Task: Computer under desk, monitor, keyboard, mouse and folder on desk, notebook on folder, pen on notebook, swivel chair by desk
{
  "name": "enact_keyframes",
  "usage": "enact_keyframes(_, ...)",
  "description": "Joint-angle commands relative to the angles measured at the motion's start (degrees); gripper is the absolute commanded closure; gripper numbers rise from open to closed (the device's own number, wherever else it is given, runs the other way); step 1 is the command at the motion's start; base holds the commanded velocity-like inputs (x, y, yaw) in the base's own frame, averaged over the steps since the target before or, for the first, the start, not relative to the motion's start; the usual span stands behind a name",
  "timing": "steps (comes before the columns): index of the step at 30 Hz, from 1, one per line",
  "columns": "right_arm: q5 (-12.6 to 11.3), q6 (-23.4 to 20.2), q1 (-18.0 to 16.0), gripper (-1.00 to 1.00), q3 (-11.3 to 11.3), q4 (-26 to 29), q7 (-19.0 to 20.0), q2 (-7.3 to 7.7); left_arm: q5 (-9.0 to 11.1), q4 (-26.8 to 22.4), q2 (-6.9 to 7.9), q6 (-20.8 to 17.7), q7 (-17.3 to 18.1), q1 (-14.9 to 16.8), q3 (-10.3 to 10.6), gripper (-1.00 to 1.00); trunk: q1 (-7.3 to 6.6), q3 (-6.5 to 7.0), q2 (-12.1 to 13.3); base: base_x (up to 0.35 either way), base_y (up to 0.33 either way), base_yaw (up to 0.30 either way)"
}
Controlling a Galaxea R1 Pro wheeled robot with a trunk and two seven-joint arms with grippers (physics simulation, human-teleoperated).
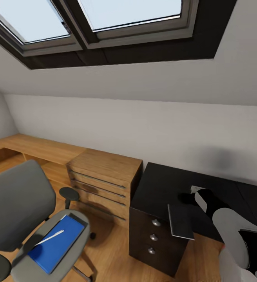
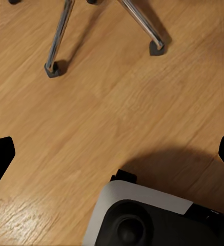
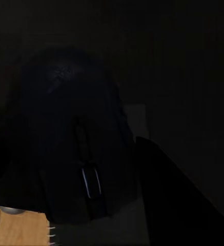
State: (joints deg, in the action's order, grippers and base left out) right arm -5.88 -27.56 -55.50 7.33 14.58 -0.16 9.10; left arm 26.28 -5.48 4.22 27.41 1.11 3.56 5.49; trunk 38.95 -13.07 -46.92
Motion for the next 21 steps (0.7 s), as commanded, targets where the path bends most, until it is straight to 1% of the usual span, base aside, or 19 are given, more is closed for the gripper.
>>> enact_keyframes(1, -0.73, -0.25, -0.02, 1.00, 0.18, 0.09, -0.02, 0.02, 0.61, 0.02, 0.01, 0.19, 0.12, 0.02, 0.49, -1.00, 0.01, -0.08, -0.06, 0.000, 0.000, -0.264)
enact_keyframes(13, -0.88, -0.22, -0.02, 1.00, 0.22, 0.03, -0.05, 0.08, 0.54, 0.04, -0.04, 0.29, 0.17, 0.02, 0.48, -1.00, 0.01, -0.08, -0.06, 0.000, 0.000, -0.264)
enact_keyframes(16, -0.89, -0.18, -0.01, 1.00, 0.22, 0.07, -0.04, 0.16, 0.54, 0.04, -0.33, 0.38, 0.19, 0.00, 0.48, -1.00, 0.01, -0.08, -0.06, 0.000, 0.000, -0.264)
enact_keyframes(21, -0.89, -0.01, -0.02, 1.00, 0.22, 0.07, -0.02, 0.21, 0.44, 0.04, -1.53, 0.44, 0.37, 0.03, 0.54, -1.00, 0.01, -0.08, -0.06, 0.000, 0.000, -0.263)
